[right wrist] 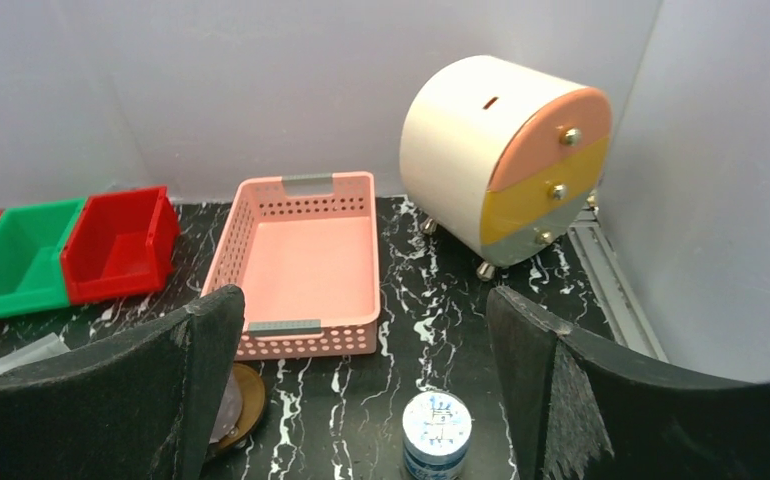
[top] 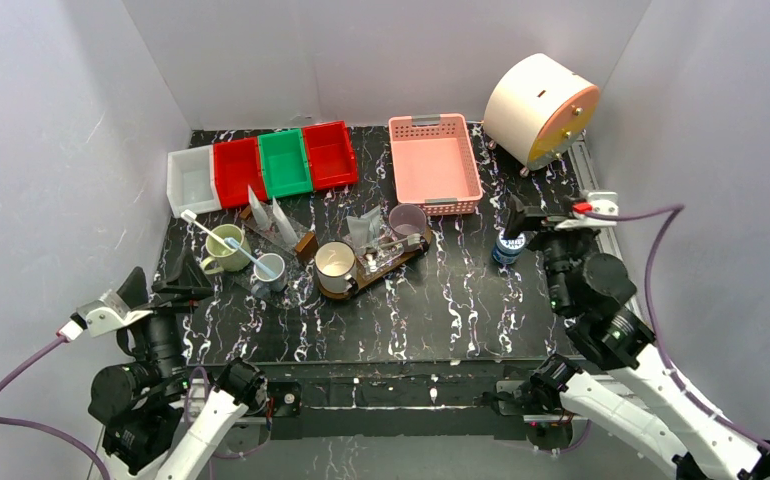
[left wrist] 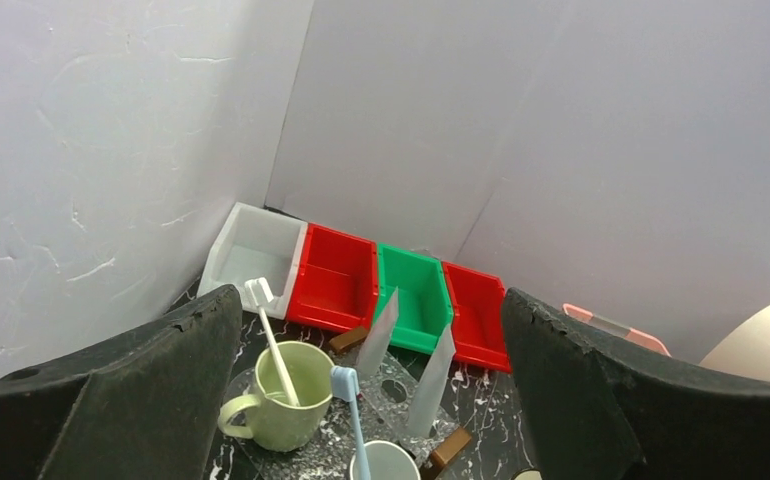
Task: Prepare toiletry sets of a toothbrush and toothpaste on the tray
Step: Reset both arms
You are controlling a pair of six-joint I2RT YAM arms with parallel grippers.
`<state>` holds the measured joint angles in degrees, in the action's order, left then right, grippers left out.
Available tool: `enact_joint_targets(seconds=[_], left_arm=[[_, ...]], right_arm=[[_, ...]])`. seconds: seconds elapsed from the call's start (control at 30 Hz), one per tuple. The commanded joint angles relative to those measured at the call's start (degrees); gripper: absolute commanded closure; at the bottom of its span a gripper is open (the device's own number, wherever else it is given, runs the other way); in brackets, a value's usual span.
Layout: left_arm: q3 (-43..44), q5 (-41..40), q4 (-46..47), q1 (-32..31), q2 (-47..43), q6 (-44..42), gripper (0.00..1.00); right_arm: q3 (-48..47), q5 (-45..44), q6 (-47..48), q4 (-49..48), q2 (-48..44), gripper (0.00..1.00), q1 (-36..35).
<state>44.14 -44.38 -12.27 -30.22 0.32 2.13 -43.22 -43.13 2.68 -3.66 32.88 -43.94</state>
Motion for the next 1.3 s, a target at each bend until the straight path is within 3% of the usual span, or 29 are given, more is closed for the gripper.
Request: enact_joint_targets(seconds=[0.0, 0.33, 0.63, 0.77, 1.27], left_arm=[[0.72, -4.26, -1.95, -0.32, 0.18, 1.69, 0.02], [-3.39, -7.34, 0.73, -0.33, -0.05, 5.39, 0.02], [-5.10, -7.90, 3.82, -0.29, -0.05, 3.19, 0.02], [-4.03, -7.74, 2.61, -0.29, -0.05, 3.05, 0.02], [-3.58, -8.89, 0.14, -0.28, -0.05, 2.90, 0.02]], right_arm=[[1.69, -4.32, 1.70, 1.08, -5.21, 0.01, 0.15], [7.98, -4.32, 5.03, -3.08, -11.39, 0.01, 0.13], [5.28, -1.83, -2.10, 5.52, -12.07, 0.01, 0.17], [3.89, -5.80, -6.28, 9.94, -12.29, 0.01, 0.10], [4.99, -2.36, -5.50, 9.41, -15.63, 0.01, 0.16]])
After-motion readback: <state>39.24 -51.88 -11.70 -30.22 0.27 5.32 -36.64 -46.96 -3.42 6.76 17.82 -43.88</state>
